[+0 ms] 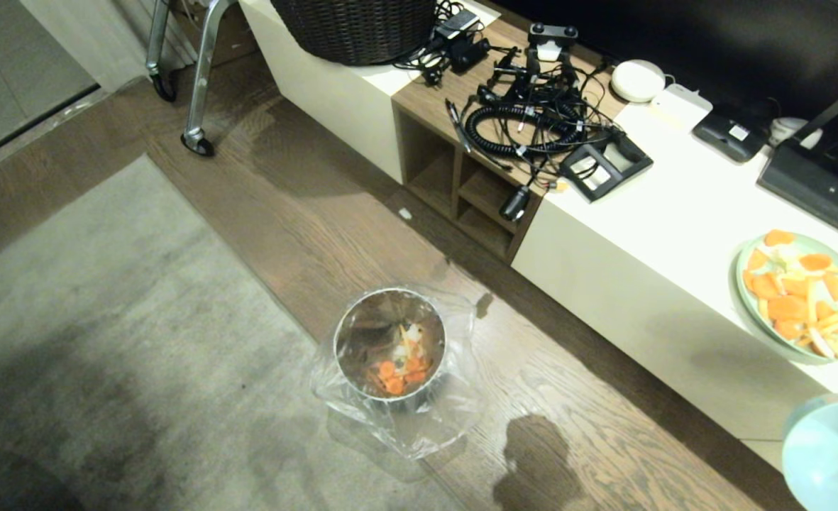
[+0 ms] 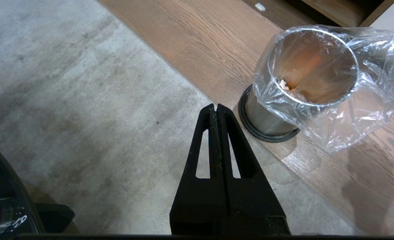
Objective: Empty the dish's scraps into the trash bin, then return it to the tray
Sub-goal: Put the bowl back to the table
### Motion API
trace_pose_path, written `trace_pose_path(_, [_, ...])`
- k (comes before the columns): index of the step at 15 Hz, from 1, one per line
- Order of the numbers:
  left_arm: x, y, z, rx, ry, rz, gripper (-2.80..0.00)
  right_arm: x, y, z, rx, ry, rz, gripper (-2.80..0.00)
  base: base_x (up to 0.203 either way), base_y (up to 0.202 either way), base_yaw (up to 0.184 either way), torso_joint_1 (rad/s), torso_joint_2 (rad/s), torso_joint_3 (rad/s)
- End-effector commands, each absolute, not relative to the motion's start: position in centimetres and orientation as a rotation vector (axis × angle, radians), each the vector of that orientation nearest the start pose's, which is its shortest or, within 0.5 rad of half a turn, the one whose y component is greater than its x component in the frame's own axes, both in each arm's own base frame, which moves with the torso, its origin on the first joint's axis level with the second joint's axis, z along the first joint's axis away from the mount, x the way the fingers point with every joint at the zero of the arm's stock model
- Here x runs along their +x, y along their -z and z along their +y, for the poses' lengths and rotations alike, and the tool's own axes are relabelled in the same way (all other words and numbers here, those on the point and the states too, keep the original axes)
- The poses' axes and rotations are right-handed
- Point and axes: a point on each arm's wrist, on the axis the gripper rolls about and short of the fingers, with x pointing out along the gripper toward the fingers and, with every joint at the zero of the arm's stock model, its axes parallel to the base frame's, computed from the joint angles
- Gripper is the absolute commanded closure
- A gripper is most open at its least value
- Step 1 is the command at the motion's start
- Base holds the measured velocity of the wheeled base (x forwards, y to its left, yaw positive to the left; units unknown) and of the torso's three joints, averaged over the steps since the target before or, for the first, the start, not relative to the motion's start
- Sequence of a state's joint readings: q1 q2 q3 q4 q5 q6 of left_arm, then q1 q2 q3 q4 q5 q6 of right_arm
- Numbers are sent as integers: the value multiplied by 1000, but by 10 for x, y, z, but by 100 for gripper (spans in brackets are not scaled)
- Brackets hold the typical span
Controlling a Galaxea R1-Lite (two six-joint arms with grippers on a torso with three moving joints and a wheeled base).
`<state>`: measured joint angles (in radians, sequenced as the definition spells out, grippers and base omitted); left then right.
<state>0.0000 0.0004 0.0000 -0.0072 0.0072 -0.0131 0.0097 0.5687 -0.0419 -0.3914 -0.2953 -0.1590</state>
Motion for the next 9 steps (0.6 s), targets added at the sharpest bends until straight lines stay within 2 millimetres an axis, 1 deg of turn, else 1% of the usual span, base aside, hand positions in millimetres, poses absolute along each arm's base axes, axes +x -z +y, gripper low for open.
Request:
trace_pose_path(1, [-23,-76,0,-14,-8,-8,0,4,-111,-6,-171,315,32,0,0,0,0,0,0,0])
trace_pose_path(3, [-23,-76,0,-15,-8,-8,0,-7,-100,-6,-169,299,20,0,0,0,0,0,0,0])
trace_pose_path(6, [-23,-76,0,-15,-8,-8,0,-22,-91,-5,-160,260,-30,0,0,0,0,0,0,0])
trace_pose_path(7, [-23,-76,0,-15,-8,-8,0,-27,-88,-5,-164,254,-23,0,0,0,0,0,0,0])
trace_pose_path(9, [-23,-76,0,-15,-8,-8,0,-27,-89,-5,-159,253,-39,0,0,0,0,0,0,0])
